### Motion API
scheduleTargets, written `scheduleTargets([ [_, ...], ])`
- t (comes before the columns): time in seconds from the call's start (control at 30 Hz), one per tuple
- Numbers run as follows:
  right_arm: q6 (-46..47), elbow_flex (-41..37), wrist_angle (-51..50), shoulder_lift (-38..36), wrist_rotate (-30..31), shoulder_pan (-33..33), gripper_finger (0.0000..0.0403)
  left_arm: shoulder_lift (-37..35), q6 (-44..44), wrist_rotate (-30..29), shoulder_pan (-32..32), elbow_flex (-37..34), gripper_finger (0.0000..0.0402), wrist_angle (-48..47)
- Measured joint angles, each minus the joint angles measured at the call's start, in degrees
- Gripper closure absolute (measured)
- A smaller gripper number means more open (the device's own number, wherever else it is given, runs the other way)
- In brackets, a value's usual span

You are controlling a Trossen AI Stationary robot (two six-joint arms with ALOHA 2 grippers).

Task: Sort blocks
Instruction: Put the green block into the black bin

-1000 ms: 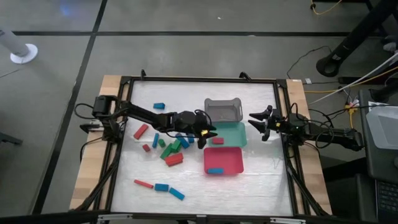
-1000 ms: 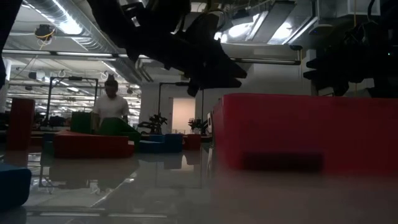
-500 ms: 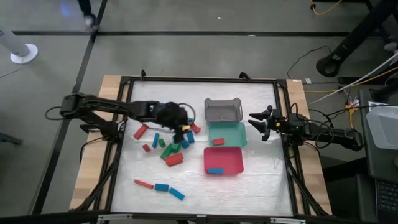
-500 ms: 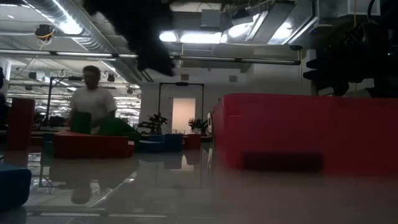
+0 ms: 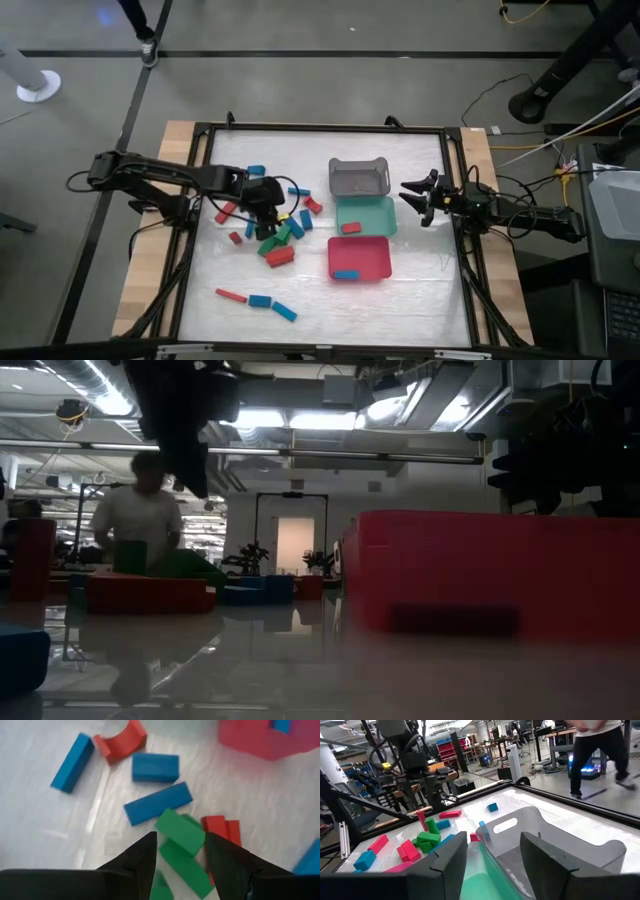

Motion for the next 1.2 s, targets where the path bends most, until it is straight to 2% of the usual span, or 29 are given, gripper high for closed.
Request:
scheduleTargets([
  [0.4,0.1,0.0,0.0,0.0,0.0,0.0,0.0217,0.0,2.2,-0.4,-1.9,0.0,0.0246,-10.2],
  [0.77,0.1,0.0,0.0,0.0,0.0,0.0,0.0217,0.0,1.9,-0.4,-3.5,0.0,0.0246,-9.9],
  [1.0,0.1,0.0,0.0,0.0,0.0,0.0,0.0217,0.4,-5.2,-2.4,-3.5,0.0,0.0246,-10.1],
  [1.2,0.1,0.0,0.0,0.0,0.0,0.0,0.0217,3.2,-5.0,-2.1,-3.5,0.0,0.0246,-11.0],
])
